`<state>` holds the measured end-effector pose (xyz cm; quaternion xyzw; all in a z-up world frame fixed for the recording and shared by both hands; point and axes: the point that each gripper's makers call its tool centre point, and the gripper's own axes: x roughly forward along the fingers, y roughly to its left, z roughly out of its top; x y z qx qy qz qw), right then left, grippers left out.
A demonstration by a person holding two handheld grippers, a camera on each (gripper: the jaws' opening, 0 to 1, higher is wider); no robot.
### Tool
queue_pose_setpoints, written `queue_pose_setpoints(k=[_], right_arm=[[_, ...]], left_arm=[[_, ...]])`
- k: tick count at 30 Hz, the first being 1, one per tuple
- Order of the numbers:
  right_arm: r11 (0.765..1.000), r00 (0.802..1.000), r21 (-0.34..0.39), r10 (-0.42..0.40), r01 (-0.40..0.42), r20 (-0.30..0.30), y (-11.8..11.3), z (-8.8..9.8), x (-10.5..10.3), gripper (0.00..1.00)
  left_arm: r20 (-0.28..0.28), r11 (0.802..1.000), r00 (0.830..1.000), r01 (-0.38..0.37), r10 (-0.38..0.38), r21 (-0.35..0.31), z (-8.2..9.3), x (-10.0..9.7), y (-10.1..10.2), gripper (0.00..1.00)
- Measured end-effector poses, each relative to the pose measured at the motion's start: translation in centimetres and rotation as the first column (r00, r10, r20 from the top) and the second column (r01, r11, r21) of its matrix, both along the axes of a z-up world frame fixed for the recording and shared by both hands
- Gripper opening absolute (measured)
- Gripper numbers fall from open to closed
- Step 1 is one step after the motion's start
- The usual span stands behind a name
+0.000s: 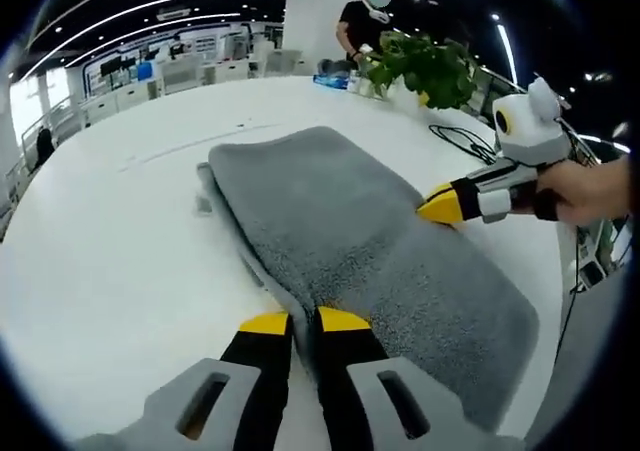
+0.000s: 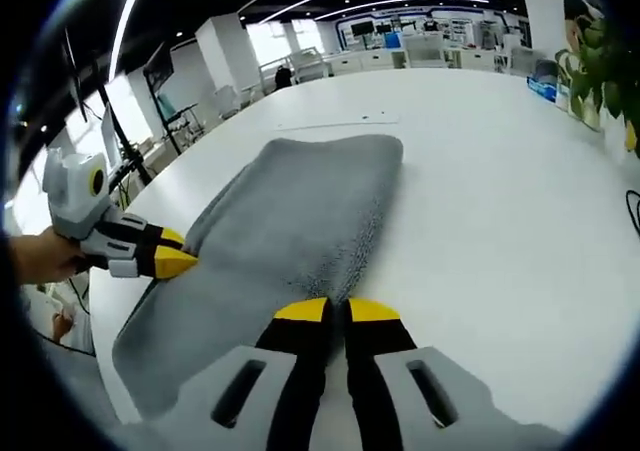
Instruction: Fold the towel on the table until its edges align and the towel forms a compact rectangular stack.
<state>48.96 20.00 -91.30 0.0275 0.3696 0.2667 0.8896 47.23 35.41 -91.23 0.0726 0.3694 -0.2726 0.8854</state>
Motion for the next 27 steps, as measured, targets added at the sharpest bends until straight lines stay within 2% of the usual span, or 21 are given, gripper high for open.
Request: queue_pose_setpoints(k=[5,12,16,20,25,27], right_arm=[[1.000,1.000,0.015,-0.025,0.025,0.004,-0.23,0.01,-0.19,0.04],[0.999,0.999,-0.019,-0.028,0.028,0.019,-0.11,-0.08,0.02,0.03],[1.000,0.999,-0.010,-0.029,0.029,0.025,-0.13,-0.05,0.01,0.03],[0.999,0.999,-0.019,-0.030,0.030,0.032,-0.11,-0.06,0.01,0.03],[0.997,0.999,-0.073,-0.005,0.008,0.046,0.01,-0.12,0.15,0.03],[0.998,0.999,-0.067,-0.009,0.012,0.050,-0.11,-0.14,0.16,0.04]], left_arm=[[0.013,0.999,0.999,0.046,-0.047,0.026,-0.02,-0.02,-0.40,0.08],[0.002,0.998,0.998,0.058,-0.058,0.017,-0.09,0.00,-0.35,0.08],[0.039,0.994,0.995,0.086,-0.088,0.062,-0.03,-0.10,-0.54,0.08],[0.028,0.996,0.997,0.075,-0.076,0.045,-0.03,0.07,-0.34,0.08],[0.018,0.996,0.996,0.081,-0.082,0.029,-0.05,-0.04,-0.40,0.08],[0.022,0.997,0.997,0.077,-0.077,0.027,-0.06,0.01,-0.39,0.08]])
